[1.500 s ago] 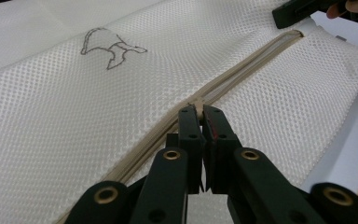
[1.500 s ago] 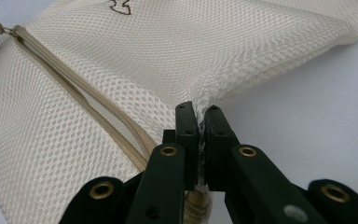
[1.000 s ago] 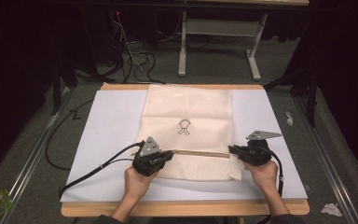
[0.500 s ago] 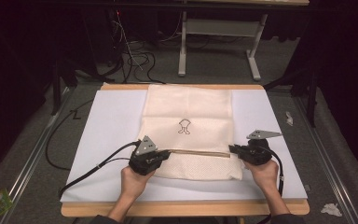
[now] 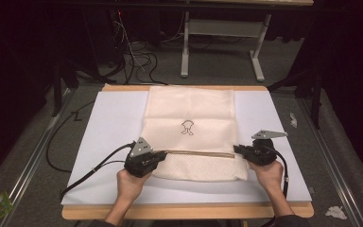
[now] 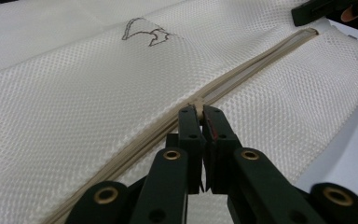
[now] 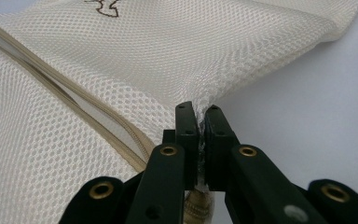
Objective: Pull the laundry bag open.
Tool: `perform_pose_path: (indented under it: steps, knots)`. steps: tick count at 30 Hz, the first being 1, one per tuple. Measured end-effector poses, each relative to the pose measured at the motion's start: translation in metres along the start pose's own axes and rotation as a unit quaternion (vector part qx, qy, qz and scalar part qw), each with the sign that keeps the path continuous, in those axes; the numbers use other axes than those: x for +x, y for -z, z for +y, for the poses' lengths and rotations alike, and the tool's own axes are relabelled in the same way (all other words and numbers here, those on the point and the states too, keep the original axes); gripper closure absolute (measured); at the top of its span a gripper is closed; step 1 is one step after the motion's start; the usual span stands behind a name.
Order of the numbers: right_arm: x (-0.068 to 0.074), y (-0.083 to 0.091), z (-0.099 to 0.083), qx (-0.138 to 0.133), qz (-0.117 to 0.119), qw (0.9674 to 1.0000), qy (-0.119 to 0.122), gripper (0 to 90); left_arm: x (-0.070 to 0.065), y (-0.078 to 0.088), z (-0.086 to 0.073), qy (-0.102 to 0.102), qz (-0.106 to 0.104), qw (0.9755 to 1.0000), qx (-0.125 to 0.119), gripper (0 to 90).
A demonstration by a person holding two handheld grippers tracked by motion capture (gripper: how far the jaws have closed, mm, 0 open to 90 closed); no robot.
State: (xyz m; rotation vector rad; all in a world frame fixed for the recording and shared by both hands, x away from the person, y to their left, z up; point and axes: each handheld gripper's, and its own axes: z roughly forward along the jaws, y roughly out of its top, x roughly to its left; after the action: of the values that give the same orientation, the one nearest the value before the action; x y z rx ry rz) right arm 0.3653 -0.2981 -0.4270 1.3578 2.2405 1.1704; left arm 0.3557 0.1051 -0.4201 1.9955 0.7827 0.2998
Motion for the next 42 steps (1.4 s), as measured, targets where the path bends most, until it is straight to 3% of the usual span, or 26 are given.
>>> perform_pose_path:
  steps: [6,20,26,42]
  knots:
    - [0.0,0.0,0.0,0.001,0.001,1.0,-0.005,87.9,0.003,0.003,-0.001,0.004,0.002,1.0,-0.002,87.0]
    - [-0.002,-0.001,0.004,0.004,-0.008,0.9999,0.007,88.0,0.01,0.011,-0.004,0.013,0.008,0.9999,-0.007,87.0]
    - [-0.008,0.0,0.004,0.001,-0.01,0.9999,-0.005,88.0,0.015,0.018,-0.008,0.017,0.016,0.9997,-0.008,87.0]
    - [-0.006,-0.001,0.011,0.003,-0.018,0.9998,0.009,88.0,0.022,0.022,-0.016,0.026,0.026,0.9993,-0.008,87.0]
